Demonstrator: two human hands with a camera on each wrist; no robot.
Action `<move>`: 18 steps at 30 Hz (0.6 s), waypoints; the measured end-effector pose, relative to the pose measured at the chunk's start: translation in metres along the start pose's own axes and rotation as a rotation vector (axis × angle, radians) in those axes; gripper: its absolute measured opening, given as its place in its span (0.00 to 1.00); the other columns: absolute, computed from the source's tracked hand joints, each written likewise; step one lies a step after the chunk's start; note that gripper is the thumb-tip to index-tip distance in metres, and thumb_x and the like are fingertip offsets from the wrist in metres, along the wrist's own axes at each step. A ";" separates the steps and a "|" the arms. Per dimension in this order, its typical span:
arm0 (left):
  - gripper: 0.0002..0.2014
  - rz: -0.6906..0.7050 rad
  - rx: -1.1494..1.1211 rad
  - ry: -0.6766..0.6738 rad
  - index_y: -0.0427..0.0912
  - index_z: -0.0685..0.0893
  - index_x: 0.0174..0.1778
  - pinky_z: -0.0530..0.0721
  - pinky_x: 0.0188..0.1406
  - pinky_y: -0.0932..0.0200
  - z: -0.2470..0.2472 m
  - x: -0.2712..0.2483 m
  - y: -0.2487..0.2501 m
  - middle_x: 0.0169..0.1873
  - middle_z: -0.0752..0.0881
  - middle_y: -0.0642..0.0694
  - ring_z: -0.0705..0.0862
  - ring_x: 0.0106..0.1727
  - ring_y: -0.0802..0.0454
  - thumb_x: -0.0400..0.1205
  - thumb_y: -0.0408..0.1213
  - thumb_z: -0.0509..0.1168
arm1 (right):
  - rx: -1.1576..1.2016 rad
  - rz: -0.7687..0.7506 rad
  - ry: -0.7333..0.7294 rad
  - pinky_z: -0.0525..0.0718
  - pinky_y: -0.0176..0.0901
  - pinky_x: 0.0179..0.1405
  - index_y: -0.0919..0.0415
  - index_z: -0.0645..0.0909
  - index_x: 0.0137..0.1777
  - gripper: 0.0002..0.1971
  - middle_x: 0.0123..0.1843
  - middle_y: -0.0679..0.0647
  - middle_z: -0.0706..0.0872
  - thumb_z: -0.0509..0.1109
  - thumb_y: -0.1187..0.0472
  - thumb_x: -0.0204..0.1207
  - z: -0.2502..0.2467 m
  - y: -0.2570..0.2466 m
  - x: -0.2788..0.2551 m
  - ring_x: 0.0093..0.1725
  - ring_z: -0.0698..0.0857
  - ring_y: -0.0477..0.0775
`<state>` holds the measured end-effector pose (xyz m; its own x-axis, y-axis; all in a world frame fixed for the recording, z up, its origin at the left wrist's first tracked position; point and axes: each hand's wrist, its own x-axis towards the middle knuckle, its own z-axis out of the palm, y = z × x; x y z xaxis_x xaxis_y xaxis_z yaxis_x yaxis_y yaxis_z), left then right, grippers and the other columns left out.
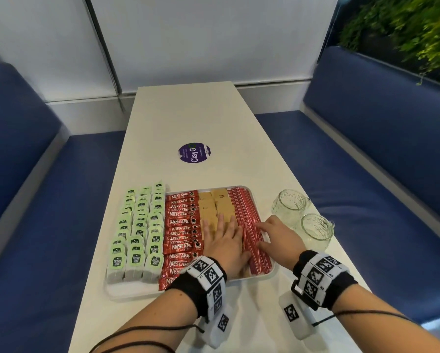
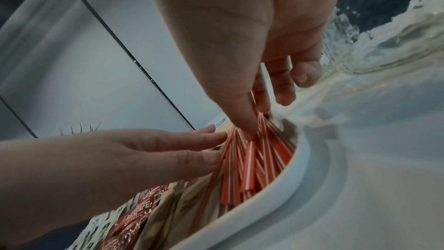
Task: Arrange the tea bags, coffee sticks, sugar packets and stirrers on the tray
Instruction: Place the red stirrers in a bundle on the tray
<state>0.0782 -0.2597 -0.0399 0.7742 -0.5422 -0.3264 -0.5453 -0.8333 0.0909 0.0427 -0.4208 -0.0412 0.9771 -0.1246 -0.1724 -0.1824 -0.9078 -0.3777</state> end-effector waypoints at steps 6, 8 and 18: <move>0.38 0.004 0.035 0.006 0.50 0.42 0.87 0.20 0.70 0.27 -0.002 0.002 -0.007 0.85 0.34 0.45 0.28 0.83 0.38 0.86 0.62 0.49 | -0.052 -0.049 -0.008 0.82 0.47 0.61 0.47 0.69 0.79 0.30 0.71 0.46 0.70 0.69 0.46 0.78 0.002 0.006 -0.004 0.66 0.77 0.50; 0.37 0.005 0.030 0.039 0.52 0.47 0.87 0.22 0.72 0.26 0.001 0.000 -0.012 0.86 0.37 0.44 0.31 0.84 0.38 0.85 0.64 0.50 | -0.037 -0.036 0.006 0.82 0.47 0.61 0.46 0.69 0.79 0.29 0.71 0.46 0.71 0.69 0.45 0.78 0.001 0.007 -0.003 0.67 0.76 0.50; 0.24 -0.060 -0.018 0.301 0.51 0.79 0.64 0.41 0.80 0.35 -0.003 -0.011 -0.011 0.70 0.73 0.47 0.65 0.77 0.45 0.80 0.64 0.60 | 0.001 -0.032 0.011 0.81 0.48 0.64 0.45 0.67 0.80 0.31 0.72 0.48 0.70 0.70 0.45 0.77 0.004 0.006 0.001 0.68 0.75 0.52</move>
<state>0.0766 -0.2448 -0.0343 0.8669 -0.4969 -0.0389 -0.4917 -0.8654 0.0969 0.0418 -0.4251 -0.0472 0.9837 -0.0995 -0.1499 -0.1507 -0.9110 -0.3839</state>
